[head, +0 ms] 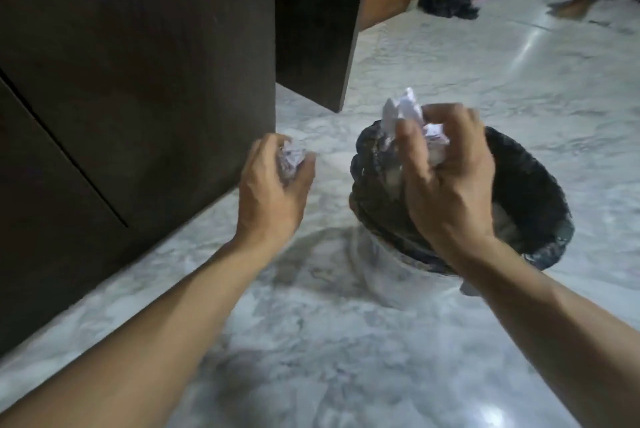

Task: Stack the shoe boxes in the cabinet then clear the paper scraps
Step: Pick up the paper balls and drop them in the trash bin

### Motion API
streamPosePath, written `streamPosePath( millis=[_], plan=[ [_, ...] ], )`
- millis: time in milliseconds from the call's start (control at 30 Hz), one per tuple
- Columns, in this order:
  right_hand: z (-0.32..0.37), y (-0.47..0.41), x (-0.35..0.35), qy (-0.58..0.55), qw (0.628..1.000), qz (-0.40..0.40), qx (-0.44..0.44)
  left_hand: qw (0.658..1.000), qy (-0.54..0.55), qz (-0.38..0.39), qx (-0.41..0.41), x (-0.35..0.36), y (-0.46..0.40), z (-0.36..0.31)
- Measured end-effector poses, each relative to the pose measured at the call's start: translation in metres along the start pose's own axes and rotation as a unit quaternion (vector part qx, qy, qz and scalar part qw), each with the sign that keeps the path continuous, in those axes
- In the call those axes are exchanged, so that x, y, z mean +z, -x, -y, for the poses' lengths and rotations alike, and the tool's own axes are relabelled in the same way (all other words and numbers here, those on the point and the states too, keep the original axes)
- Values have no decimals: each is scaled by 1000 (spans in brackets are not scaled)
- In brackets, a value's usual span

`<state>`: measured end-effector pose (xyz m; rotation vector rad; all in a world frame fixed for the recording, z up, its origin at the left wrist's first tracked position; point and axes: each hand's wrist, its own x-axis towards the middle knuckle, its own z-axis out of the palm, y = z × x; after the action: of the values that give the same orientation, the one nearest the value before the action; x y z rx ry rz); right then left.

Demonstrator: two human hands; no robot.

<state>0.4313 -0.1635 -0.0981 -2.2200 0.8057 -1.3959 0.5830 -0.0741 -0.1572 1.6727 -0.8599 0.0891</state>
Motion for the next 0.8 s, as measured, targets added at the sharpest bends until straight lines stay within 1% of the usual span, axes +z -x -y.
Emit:
streamPosePath(
  millis=[100,200,300,367,433,500,600,667,733,800],
  plan=[
    [-35,-16,-42,51,996,-20,65,997,46,47,50,30,-6,-59],
    [-62,-13,-65,86,988,-9,129,990,65,116,52,64,-3,-99],
    [-74,-6,-72,96,979,22,177,984,28,171,41,91,1,-110],
    [-80,-4,-73,94,979,46,176,974,-1,225,30,102,4,-107],
    [-85,-3,-75,90,978,57,177,956,-39,290,10,107,5,-101],
    [-86,-1,-77,90,979,64,170,944,-77,321,2,108,6,-98],
    [-86,0,-77,57,981,40,179,935,-140,325,14,112,11,-97],
    [-86,1,-76,41,983,14,177,936,-170,307,33,114,16,-97],
    [-84,2,-77,34,985,0,171,957,-130,253,62,111,18,-96],
    [-85,4,-85,58,984,8,166,972,-98,183,112,103,21,-93]
  ],
)
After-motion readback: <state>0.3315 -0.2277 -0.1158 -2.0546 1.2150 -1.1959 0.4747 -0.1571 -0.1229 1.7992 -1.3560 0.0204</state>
